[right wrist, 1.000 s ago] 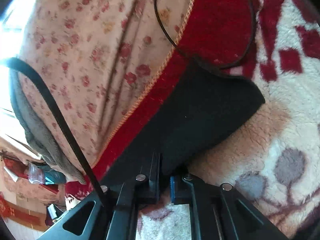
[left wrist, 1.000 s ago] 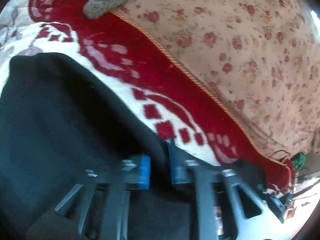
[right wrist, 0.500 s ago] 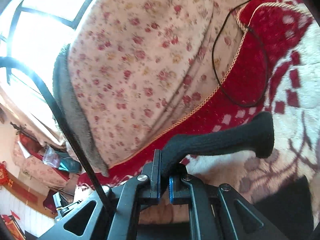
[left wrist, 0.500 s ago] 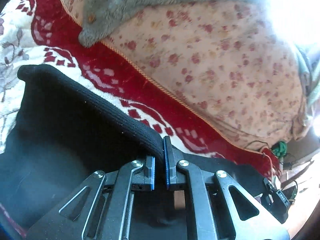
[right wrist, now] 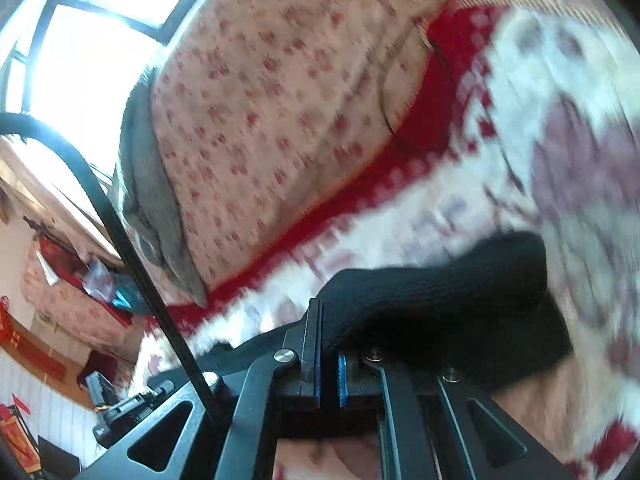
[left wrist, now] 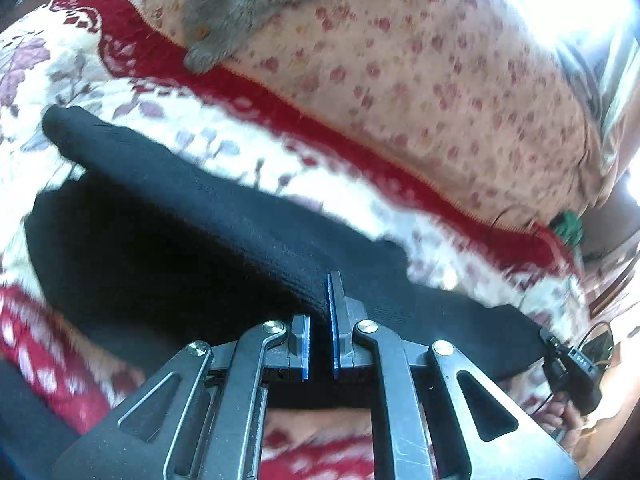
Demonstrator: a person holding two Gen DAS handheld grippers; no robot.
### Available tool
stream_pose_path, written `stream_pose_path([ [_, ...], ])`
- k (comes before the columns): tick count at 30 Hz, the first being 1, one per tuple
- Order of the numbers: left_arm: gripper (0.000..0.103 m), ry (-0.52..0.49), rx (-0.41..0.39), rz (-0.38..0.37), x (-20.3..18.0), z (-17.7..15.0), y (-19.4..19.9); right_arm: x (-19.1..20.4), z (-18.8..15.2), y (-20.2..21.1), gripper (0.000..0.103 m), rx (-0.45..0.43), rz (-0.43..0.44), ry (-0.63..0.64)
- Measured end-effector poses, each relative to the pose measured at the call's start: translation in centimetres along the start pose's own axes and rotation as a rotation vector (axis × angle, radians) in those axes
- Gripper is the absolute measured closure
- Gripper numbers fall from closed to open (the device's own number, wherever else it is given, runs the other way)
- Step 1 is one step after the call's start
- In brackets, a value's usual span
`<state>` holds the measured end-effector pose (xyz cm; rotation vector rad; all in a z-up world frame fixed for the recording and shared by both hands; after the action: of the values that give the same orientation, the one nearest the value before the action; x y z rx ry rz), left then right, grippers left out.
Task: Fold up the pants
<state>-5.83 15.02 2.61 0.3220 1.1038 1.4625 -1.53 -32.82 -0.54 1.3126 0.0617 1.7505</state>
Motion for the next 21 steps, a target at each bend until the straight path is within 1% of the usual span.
stream_pose_path([
  [2,0.097,0.003,0.019,0.026,1.0,-1.5,-0.8,-1.6,-1.7,-0.5,0.098,0.034,-0.037,-0.001],
  [4,0.097,0.022,0.038,0.029,1.6,-2.2,-1.4,-3.6,-2.4,-0.5,0.090,0.032,-0.043,-0.051],
  [5,0.097,0.030,0.040,0.026,1.8,-2.5,-1.5,-4.6,-2.2,-0.2,0.084,0.010,-0.023,-0.106],
  [7,0.097,0.022,0.021,0.031,1.7,-2.6,-1.4,-5.7,-1.7,0.3,0.083,-0.023,0.009,-0.172],
  [8,0.097,0.016,0.014,0.037,1.6,-2.6,-1.4,-6.1,-1.3,0.5,0.083,-0.038,0.010,-0.186],
  [10,0.097,0.014,0.012,0.048,1.5,-2.6,-1.5,-6.7,-0.7,0.7,0.083,-0.062,-0.034,-0.195],
  [11,0.097,0.022,0.009,0.049,1.4,-2.5,-1.6,-7.0,-0.6,0.9,0.086,-0.077,-0.052,-0.199],
  [12,0.097,0.024,0.007,0.049,1.3,-2.5,-1.5,-6.9,-0.4,1.1,0.093,-0.086,-0.057,-0.184],
  [16,0.097,0.013,-0.009,0.042,0.9,-2.2,-1.1,-5.2,0.3,2.3,0.096,-0.132,-0.174,-0.033],
  [18,0.097,0.018,-0.012,0.045,1.0,-2.5,-1.3,-5.0,0.4,2.6,0.096,-0.142,-0.226,0.005],
  [19,0.097,0.023,-0.009,0.050,1.2,-2.7,-1.5,-5.4,0.4,2.4,0.096,-0.142,-0.267,0.016],
  [20,0.096,0.030,-0.006,0.050,1.4,-3.0,-1.7,-6.1,0.1,1.9,0.095,-0.119,-0.305,0.017],
  [21,0.096,0.040,-0.004,0.044,1.6,-3.1,-1.8,-6.6,-0.1,1.1,0.095,-0.077,-0.316,0.005],
])
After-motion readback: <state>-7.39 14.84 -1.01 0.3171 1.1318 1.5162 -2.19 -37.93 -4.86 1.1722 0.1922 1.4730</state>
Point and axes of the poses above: each gripper's, at about its wrist camera, not at the fingertips, and y roughly against the way its jaws point, x to its left, z to its top, the point moved 5 cm from there along -y, roughly the way its jaws point, and after that the axes turned 1 degree about -y, right-handed, at the moved point
